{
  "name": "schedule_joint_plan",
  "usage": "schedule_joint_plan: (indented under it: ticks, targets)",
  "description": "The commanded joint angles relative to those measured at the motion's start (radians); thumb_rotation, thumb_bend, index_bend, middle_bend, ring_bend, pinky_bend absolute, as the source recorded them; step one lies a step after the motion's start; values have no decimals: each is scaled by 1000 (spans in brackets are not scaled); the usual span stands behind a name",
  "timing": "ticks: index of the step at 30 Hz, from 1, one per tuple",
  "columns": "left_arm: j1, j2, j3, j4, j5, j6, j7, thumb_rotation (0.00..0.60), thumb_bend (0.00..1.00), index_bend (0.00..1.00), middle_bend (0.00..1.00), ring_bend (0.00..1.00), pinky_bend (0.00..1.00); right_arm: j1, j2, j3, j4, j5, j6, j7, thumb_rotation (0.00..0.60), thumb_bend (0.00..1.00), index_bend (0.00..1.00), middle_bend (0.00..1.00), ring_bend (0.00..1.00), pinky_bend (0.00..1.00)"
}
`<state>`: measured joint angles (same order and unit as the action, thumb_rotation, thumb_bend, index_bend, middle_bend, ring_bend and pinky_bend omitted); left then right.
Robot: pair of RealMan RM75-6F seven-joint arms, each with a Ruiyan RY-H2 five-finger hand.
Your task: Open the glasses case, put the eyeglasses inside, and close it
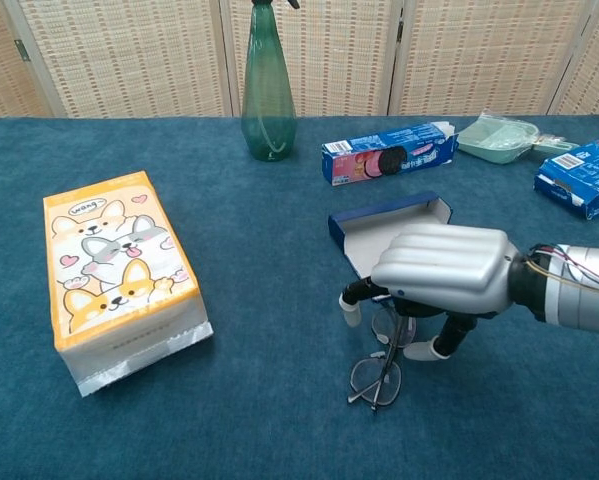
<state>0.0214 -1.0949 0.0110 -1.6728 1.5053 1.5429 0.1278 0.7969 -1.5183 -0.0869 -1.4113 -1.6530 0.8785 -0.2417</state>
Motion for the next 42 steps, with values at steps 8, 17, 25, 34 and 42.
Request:
schedule_joint_plan:
  ticks: [8, 17, 25, 34, 42]
  targets:
    - [4, 0, 1, 3, -1, 2, -3, 600, 130, 0, 0, 0, 158, -5, -35, -1, 48, -3, -6, -9, 600, 391, 417, 1000, 1000, 897]
    - [4, 0, 1, 6, -4, -4, -3, 600, 129, 0, 0, 0, 158, -6, -44, -1, 56, -18, 4, 3, 600, 409, 452, 1000, 1000, 897]
    - [7, 2, 2, 7, -8, -5, -8, 600, 129, 0, 0, 0, 158, -8, -60, 2, 60, -8, -9, -13, 600, 411, 542, 1000, 1000, 897]
    - [10, -1, 2, 18, -8, -5, -21, 600, 130, 0, 0, 0, 158, -17, -65, 20, 66, 8, 6, -14, 600, 445, 591, 1000, 1000, 897]
    - [7, -4, 1, 27, -6, -9, -27, 600, 130, 0, 0, 0, 158, -35, -25, 68, 53, 52, 49, -22, 600, 449, 591, 1000, 1000, 897]
